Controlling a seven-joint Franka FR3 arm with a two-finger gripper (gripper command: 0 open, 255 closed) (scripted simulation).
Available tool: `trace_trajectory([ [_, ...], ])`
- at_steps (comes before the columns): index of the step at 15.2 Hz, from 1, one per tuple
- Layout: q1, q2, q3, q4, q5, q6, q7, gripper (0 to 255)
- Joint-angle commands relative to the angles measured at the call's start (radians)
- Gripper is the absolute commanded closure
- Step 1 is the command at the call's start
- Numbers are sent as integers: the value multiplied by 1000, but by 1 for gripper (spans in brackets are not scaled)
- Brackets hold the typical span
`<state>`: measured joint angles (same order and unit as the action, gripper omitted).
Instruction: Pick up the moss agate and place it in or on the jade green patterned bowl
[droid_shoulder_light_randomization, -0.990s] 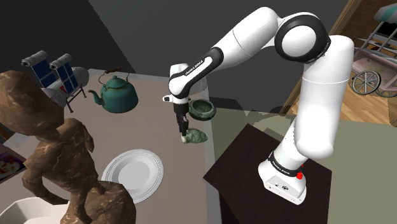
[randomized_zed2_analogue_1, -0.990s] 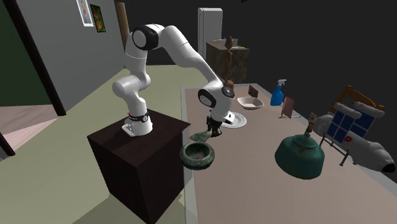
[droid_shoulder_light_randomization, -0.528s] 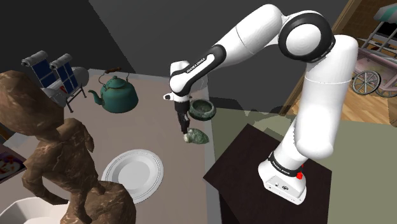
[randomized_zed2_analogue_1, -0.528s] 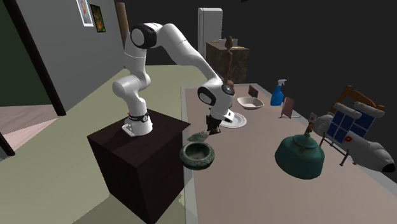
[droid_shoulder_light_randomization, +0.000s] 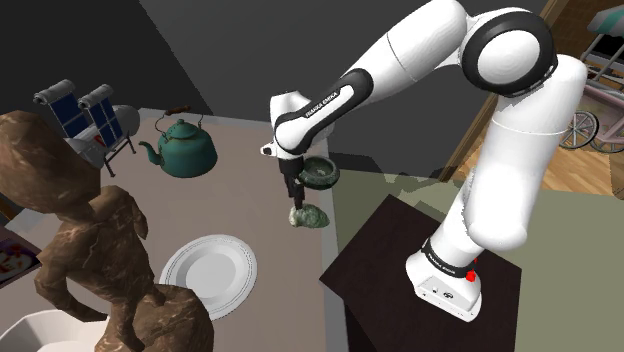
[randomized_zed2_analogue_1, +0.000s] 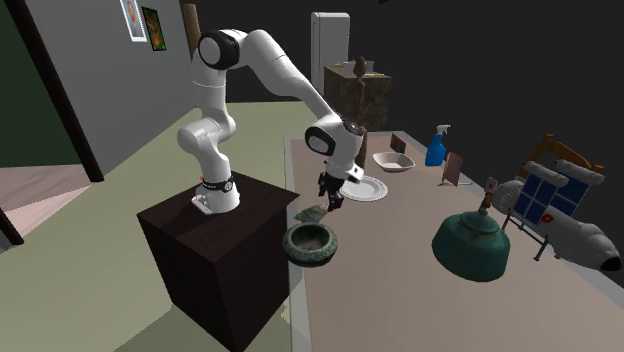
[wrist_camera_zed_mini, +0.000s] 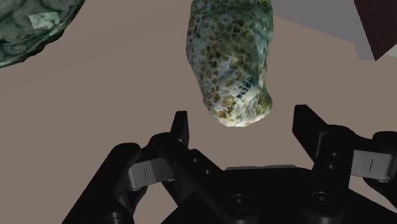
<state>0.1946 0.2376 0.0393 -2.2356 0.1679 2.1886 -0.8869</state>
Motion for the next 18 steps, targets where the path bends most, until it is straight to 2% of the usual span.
trace_trajectory([
  [1, 50, -50, -18, -76, -114, 68, 159, 0],
  [8, 51, 14, -15, -115, -111, 172, 157, 0],
  [16, 51, 14, -15, -115, -111, 172, 157, 0],
  [17, 51, 14, -15, -115, -111, 172, 157, 255],
  [18, 51, 14, -15, -115, -111, 172, 157, 255],
])
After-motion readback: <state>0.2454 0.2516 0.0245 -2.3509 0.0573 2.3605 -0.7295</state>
